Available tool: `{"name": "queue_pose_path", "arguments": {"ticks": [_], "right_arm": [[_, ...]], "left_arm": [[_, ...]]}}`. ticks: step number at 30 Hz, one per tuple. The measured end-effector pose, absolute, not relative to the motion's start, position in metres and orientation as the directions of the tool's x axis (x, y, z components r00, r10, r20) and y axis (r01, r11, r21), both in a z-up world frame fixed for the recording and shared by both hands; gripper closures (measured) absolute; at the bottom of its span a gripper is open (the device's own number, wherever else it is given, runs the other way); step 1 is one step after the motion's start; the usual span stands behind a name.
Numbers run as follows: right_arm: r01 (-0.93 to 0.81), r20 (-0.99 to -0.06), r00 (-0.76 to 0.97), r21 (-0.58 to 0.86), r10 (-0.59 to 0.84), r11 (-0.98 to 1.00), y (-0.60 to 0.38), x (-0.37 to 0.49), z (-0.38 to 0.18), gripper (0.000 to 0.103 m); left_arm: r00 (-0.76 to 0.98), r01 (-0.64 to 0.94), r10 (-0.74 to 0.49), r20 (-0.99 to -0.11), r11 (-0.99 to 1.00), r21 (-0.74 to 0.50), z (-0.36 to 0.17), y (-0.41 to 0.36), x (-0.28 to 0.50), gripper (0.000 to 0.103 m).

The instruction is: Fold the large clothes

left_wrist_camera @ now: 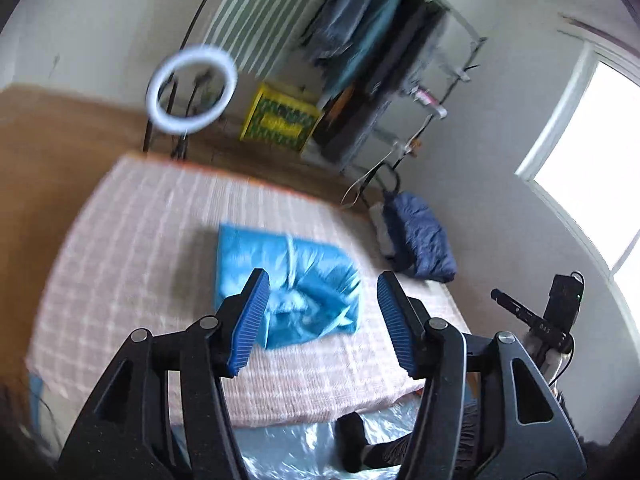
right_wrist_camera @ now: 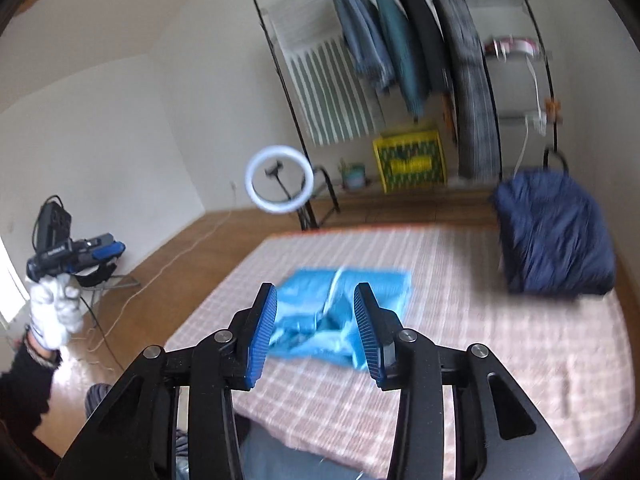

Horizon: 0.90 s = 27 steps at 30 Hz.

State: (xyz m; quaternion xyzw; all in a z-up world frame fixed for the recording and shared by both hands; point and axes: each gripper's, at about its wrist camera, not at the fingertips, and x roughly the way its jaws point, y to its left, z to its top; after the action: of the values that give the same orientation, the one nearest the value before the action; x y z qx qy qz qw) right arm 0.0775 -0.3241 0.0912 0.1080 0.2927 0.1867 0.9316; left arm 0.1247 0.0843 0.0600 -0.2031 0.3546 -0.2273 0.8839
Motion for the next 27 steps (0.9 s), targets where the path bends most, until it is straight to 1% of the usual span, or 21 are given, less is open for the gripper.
{"name": "queue_pose_path", "arguments": {"ticks": [3, 4, 5, 8, 9, 12, 16, 18, 19, 20, 21, 22, 23, 24, 25, 27], "right_arm": [[-0.234, -0.586, 0.696, 0.361, 0.415, 0.903, -0.312, 0.113, 0.042, 0.064], [-0.221, -0.612, 0.672, 0.373, 0.418, 0.901, -0.308, 0.124, 0.027, 0.06], [-0.196, -0.647, 0.644, 0.376, 0.408, 0.905, -0.303, 0.138, 0.008, 0.057], [-0.146, -0.717, 0.589, 0.359, 0.373, 0.922, -0.295, 0.169, -0.034, 0.056], [-0.12, -0.736, 0.564, 0.375, 0.374, 0.919, -0.294, 0.18, -0.049, 0.056], [-0.042, -0.75, 0.53, 0.442, 0.396, 0.896, -0.302, 0.204, -0.085, 0.056], [0.001, -0.789, 0.511, 0.396, 0.341, 0.918, -0.306, 0.225, -0.117, 0.056], [0.01, -0.808, 0.513, 0.344, 0.291, 0.939, -0.304, 0.238, -0.124, 0.056], [0.01, -0.816, 0.51, 0.324, 0.274, 0.946, -0.303, 0.242, -0.129, 0.056], [0.005, -0.822, 0.501, 0.313, 0.269, 0.95, -0.301, 0.244, -0.134, 0.056], [0.002, -0.833, 0.489, 0.297, 0.258, 0.955, -0.299, 0.248, -0.139, 0.056], [0.0, -0.838, 0.481, 0.296, 0.259, 0.955, -0.299, 0.251, -0.143, 0.057], [-0.007, -0.835, 0.48, 0.303, 0.269, 0.953, -0.298, 0.251, -0.145, 0.07], [-0.02, -0.832, 0.475, 0.314, 0.285, 0.949, -0.296, 0.251, -0.146, 0.082], [-0.034, -0.834, 0.461, 0.322, 0.301, 0.946, -0.295, 0.252, -0.147, 0.1], [-0.051, -0.831, 0.45, 0.343, 0.328, 0.938, -0.294, 0.25, -0.146, 0.101]], "left_arm": [[0.591, 0.167, -0.549, -0.591, 0.8, -0.576, -0.008, 0.08, 0.163, 0.045], [0.564, 0.115, -0.554, -0.612, 0.787, -0.606, -0.035, 0.08, 0.18, 0.045], [0.548, 0.086, -0.557, -0.624, 0.779, -0.621, -0.052, 0.079, 0.187, 0.045], [0.492, -0.022, -0.559, -0.667, 0.758, -0.652, -0.107, 0.079, 0.22, 0.045], [0.483, -0.041, -0.555, -0.678, 0.759, -0.65, -0.119, 0.078, 0.226, 0.045], [0.461, -0.06, -0.541, -0.704, 0.772, -0.633, -0.141, 0.07, 0.244, 0.045], [0.434, -0.06, -0.535, -0.725, 0.785, -0.616, -0.161, 0.057, 0.262, 0.045], [0.414, -0.063, -0.547, -0.727, 0.78, -0.623, -0.171, 0.051, 0.27, 0.045], [0.404, -0.06, -0.554, -0.728, 0.778, -0.625, -0.177, 0.047, 0.273, 0.047], [0.392, -0.058, -0.558, -0.732, 0.779, -0.625, -0.18, 0.044, 0.275, 0.059], [0.382, -0.057, -0.563, -0.733, 0.777, -0.627, -0.181, 0.043, 0.277, 0.079], [0.371, -0.055, -0.574, -0.73, 0.771, -0.635, -0.184, 0.042, 0.279, 0.09], [0.366, -0.047, -0.582, -0.726, 0.768, -0.639, -0.184, 0.041, 0.279, 0.099], [0.37, -0.038, -0.587, -0.72, 0.765, -0.643, -0.184, 0.041, 0.279, 0.1], [0.37, -0.03, -0.594, -0.715, 0.761, -0.648, -0.183, 0.041, 0.279, 0.102], [0.364, -0.032, -0.637, -0.679, 0.721, -0.693, -0.18, 0.045, 0.276, 0.103]]}}
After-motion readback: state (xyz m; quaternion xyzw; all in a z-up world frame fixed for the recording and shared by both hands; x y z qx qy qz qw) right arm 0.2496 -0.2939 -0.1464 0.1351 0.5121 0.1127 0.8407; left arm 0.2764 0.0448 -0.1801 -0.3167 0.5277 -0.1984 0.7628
